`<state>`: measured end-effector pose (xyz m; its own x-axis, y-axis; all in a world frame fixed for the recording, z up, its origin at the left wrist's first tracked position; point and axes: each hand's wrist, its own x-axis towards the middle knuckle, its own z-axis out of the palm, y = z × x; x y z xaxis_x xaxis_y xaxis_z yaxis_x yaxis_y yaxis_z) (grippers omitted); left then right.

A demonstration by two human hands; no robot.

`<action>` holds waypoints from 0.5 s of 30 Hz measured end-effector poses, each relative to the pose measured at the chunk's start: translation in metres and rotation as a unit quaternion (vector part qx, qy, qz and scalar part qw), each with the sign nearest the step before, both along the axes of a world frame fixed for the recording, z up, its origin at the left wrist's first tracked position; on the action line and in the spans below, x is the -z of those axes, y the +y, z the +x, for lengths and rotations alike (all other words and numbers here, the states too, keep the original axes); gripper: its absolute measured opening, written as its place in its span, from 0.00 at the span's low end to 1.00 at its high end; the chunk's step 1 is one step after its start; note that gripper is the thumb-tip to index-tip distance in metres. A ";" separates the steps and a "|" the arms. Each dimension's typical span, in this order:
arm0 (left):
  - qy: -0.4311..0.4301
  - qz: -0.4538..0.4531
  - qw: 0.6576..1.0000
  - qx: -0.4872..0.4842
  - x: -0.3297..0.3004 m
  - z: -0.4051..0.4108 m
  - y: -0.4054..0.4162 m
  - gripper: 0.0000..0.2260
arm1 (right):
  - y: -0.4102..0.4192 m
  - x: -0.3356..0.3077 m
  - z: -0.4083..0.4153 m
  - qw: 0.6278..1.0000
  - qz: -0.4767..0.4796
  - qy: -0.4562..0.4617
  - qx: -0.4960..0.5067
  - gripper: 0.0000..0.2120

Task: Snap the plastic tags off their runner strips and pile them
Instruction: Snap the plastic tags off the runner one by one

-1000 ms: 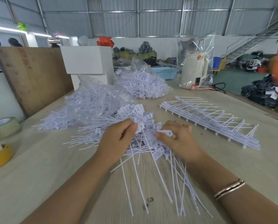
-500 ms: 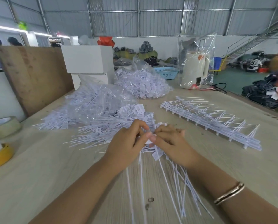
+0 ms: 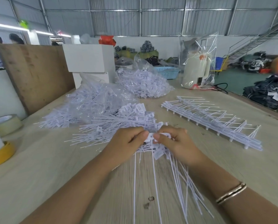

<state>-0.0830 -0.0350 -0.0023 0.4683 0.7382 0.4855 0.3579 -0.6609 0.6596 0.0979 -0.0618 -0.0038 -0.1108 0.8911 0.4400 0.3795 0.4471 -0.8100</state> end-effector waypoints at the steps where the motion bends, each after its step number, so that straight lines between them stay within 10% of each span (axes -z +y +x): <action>1: -0.009 -0.004 1.000 -0.004 0.000 0.001 -0.001 0.16 | 0.000 0.000 -0.001 1.000 -0.006 0.029 -0.008 0.10; 15: -0.200 -0.094 0.975 0.003 0.004 0.027 -0.009 0.17 | -0.006 -0.006 -0.013 0.978 0.007 0.208 -0.012 0.16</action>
<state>-0.0559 -0.0444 -0.0066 0.2731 0.8299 0.4865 0.0444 -0.5160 0.8554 0.0851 -0.0674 0.0023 0.0598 0.8842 0.4632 0.0081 0.4636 -0.8860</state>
